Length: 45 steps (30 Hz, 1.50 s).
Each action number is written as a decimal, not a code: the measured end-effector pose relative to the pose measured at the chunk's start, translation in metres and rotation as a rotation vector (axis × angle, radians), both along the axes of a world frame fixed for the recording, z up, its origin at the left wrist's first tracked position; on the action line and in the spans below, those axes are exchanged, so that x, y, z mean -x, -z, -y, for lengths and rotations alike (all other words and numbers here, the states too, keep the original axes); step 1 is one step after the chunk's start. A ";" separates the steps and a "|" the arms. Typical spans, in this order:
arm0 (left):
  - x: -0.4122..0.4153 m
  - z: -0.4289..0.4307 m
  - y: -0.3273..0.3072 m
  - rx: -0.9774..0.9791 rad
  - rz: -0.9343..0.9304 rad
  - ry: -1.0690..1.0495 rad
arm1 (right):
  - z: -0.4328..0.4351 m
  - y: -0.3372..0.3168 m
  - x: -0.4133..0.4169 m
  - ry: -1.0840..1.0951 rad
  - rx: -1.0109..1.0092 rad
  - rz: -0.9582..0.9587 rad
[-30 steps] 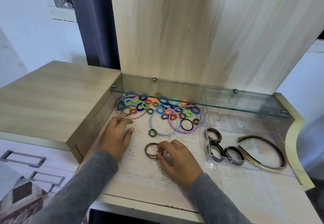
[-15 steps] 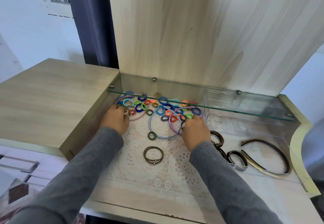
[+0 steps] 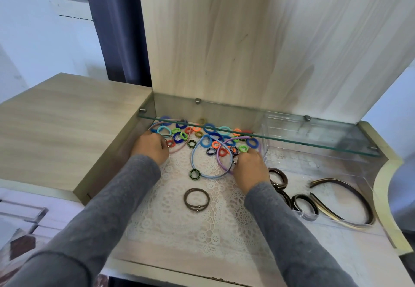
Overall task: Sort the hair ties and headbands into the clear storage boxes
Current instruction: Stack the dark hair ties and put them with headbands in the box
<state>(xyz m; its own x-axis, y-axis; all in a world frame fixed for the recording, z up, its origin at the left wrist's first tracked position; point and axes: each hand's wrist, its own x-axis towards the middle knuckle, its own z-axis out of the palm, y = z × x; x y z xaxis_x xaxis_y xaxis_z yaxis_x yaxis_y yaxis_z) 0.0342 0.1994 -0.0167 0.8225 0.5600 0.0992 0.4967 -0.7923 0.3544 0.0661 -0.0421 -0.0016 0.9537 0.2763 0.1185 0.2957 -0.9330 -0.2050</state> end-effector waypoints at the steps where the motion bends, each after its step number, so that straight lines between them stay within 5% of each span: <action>1: -0.001 -0.001 0.000 0.010 0.000 -0.002 | 0.001 0.002 0.001 0.004 -0.029 0.028; 10: 0.011 0.003 0.008 0.086 0.305 0.117 | 0.005 0.015 0.036 -0.183 -0.237 0.402; 16: 0.043 0.009 0.022 -0.001 0.504 0.294 | 0.006 0.026 0.059 -0.595 -0.197 0.401; 23: 0.080 0.021 0.034 -0.012 0.561 0.410 | 0.009 0.030 0.065 -0.675 -0.137 0.411; 45: 0.116 0.061 0.040 -0.025 0.407 0.703 | 0.023 0.049 0.056 -0.306 -0.192 0.355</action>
<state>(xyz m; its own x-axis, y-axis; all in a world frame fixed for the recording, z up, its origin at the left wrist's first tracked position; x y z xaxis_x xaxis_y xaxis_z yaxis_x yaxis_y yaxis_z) -0.0817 0.1384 -0.0567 0.8780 -0.0808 0.4717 -0.2841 -0.8811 0.3780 0.0102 -0.0647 -0.0501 0.7240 0.4782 0.4971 0.6324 -0.7479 -0.2016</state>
